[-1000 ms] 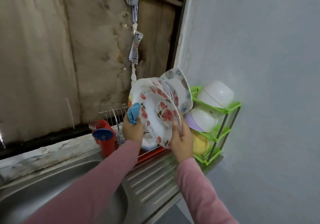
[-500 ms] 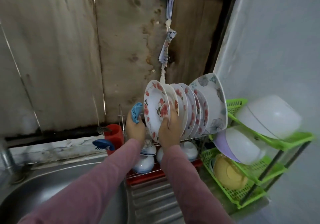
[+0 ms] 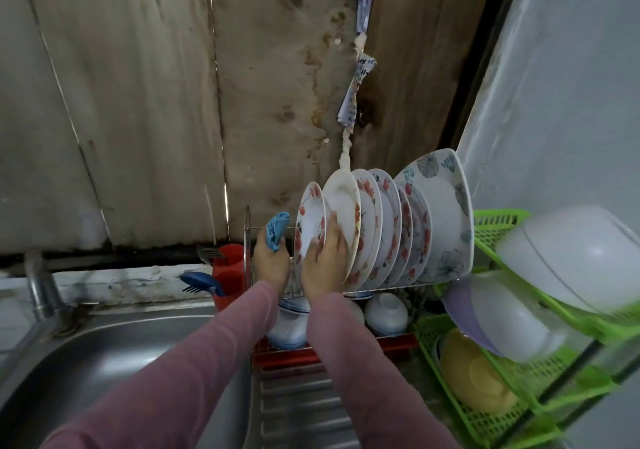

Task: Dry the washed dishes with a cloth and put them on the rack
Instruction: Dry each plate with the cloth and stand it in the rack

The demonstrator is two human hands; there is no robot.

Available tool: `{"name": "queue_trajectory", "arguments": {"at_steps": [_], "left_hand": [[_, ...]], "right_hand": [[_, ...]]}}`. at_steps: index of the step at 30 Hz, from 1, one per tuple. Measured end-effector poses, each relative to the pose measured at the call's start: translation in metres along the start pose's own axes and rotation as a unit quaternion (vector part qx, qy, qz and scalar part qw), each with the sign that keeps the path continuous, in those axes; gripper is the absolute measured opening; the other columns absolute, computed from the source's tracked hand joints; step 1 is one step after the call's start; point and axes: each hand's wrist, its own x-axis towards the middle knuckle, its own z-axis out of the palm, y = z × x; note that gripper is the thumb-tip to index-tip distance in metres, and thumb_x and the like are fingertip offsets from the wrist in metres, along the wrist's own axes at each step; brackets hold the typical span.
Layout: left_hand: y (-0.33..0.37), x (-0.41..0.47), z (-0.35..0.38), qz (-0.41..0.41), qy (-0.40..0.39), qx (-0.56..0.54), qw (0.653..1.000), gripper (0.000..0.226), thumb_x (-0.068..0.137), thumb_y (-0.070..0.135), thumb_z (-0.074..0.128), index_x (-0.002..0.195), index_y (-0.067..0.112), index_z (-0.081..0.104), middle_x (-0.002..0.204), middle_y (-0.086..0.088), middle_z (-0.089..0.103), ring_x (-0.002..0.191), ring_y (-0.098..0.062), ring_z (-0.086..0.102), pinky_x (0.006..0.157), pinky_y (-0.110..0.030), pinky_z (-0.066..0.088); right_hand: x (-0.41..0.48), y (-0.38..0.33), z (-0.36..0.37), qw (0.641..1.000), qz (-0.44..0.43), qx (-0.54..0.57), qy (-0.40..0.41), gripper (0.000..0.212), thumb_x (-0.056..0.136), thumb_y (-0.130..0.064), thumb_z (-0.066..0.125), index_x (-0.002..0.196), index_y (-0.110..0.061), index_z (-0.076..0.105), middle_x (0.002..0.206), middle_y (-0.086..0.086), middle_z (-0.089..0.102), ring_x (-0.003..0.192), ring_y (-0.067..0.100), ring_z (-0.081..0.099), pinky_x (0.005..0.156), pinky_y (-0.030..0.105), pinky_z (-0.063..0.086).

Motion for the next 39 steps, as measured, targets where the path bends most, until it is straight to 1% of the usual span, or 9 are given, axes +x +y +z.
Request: {"name": "queue_trajectory", "arguments": {"at_steps": [3, 7, 18, 23, 27, 32, 33, 36, 39], "left_hand": [[0.001, -0.003, 0.000, 0.008, 0.003, -0.009, 1.000, 0.036, 0.099, 0.004, 0.050, 0.134, 0.009, 0.052, 0.117, -0.004, 0.061, 0.108, -0.019, 0.057, 0.090, -0.027, 0.041], [0.005, -0.014, -0.005, 0.022, 0.000, -0.020, 1.000, 0.033, 0.099, 0.007, 0.051, 0.131, 0.013, 0.054, 0.117, 0.000, 0.062, 0.110, -0.017, 0.057, 0.095, -0.031, 0.044], [0.009, -0.087, -0.051, 0.072, 0.035, -0.066, 0.995, 0.027, 0.096, 0.018, 0.061, 0.123, 0.020, 0.057, 0.114, 0.006, 0.065, 0.112, -0.013, 0.061, 0.099, -0.033, 0.051], [-0.005, -0.126, -0.092, 0.058, 0.058, -0.087, 0.993, 0.032, 0.097, 0.014, 0.059, 0.128, 0.010, 0.056, 0.115, 0.004, 0.067, 0.103, -0.003, 0.065, 0.080, -0.014, 0.052], [-0.026, -0.149, -0.142, 0.038, 0.095, -0.060, 0.993, 0.033, 0.094, 0.019, 0.064, 0.125, 0.009, 0.061, 0.116, -0.003, 0.069, 0.107, -0.013, 0.066, 0.084, -0.020, 0.054], [-0.055, -0.177, -0.211, -0.011, 0.141, -0.048, 0.989, 0.031, 0.092, 0.027, 0.067, 0.121, 0.014, 0.063, 0.112, -0.001, 0.070, 0.107, -0.020, 0.066, 0.091, -0.034, 0.055], [-0.060, -0.182, -0.227, -0.016, 0.148, -0.048, 0.988, 0.030, 0.092, 0.025, 0.066, 0.119, 0.014, 0.064, 0.111, -0.001, 0.071, 0.106, -0.019, 0.066, 0.091, -0.033, 0.055], [-0.067, -0.195, -0.286, -0.033, 0.169, -0.056, 0.983, 0.028, 0.092, 0.023, 0.066, 0.119, 0.014, 0.064, 0.112, -0.002, 0.070, 0.106, -0.018, 0.066, 0.092, -0.033, 0.054], [-0.073, -0.202, -0.353, -0.059, 0.196, -0.052, 0.977, 0.025, 0.093, 0.022, 0.065, 0.118, 0.017, 0.064, 0.112, 0.000, 0.070, 0.107, -0.019, 0.065, 0.094, -0.035, 0.053]], "right_hand": [[-0.001, -0.008, -0.012, 0.999, -0.036, -0.014, -0.018, 0.061, 0.104, -0.026, 0.045, 0.157, -0.014, 0.018, 0.162, 0.008, 0.024, 0.150, 0.020, 0.018, 0.118, 0.023, 0.012], [-0.004, -0.021, -0.027, 0.994, -0.106, -0.012, -0.013, 0.059, 0.104, -0.030, 0.045, 0.157, -0.015, 0.023, 0.162, 0.000, 0.023, 0.150, 0.012, 0.016, 0.113, 0.009, 0.001], [-0.067, -0.019, -0.048, 0.990, -0.128, 0.048, -0.043, 0.051, 0.103, -0.032, 0.047, 0.151, -0.019, 0.036, 0.153, 0.000, 0.038, 0.143, 0.012, 0.029, 0.119, 0.031, 0.025], [-0.106, -0.014, -0.033, 0.987, -0.125, 0.064, -0.077, 0.053, 0.101, -0.040, 0.044, 0.149, -0.021, 0.037, 0.152, -0.002, 0.040, 0.142, 0.013, 0.032, 0.118, 0.041, 0.030], [-0.149, -0.014, -0.015, 0.980, -0.114, 0.101, -0.127, 0.049, 0.102, -0.031, 0.050, 0.147, -0.017, 0.040, 0.147, -0.001, 0.045, 0.135, 0.006, 0.036, 0.115, 0.032, 0.032], [-0.213, -0.021, 0.019, 0.968, -0.066, 0.101, -0.221, 0.055, 0.095, -0.055, 0.041, 0.142, -0.027, 0.041, 0.139, 0.002, 0.054, 0.129, 0.016, 0.050, 0.108, 0.040, 0.042], [-0.225, -0.024, 0.029, 0.967, -0.065, 0.084, -0.233, 0.051, 0.095, -0.055, 0.041, 0.140, -0.029, 0.042, 0.136, 0.000, 0.056, 0.126, 0.015, 0.052, 0.105, 0.037, 0.044], [-0.269, -0.045, 0.062, 0.948, -0.015, 0.073, -0.309, 0.045, 0.102, -0.042, 0.044, 0.144, -0.026, 0.040, 0.139, -0.005, 0.051, 0.122, 0.010, 0.050, 0.089, 0.007, 0.039], [-0.316, -0.076, 0.103, 0.929, 0.012, 0.105, -0.354, 0.048, 0.102, -0.041, 0.043, 0.147, -0.028, 0.036, 0.144, -0.004, 0.045, 0.125, 0.011, 0.047, 0.099, 0.024, 0.044]]}}
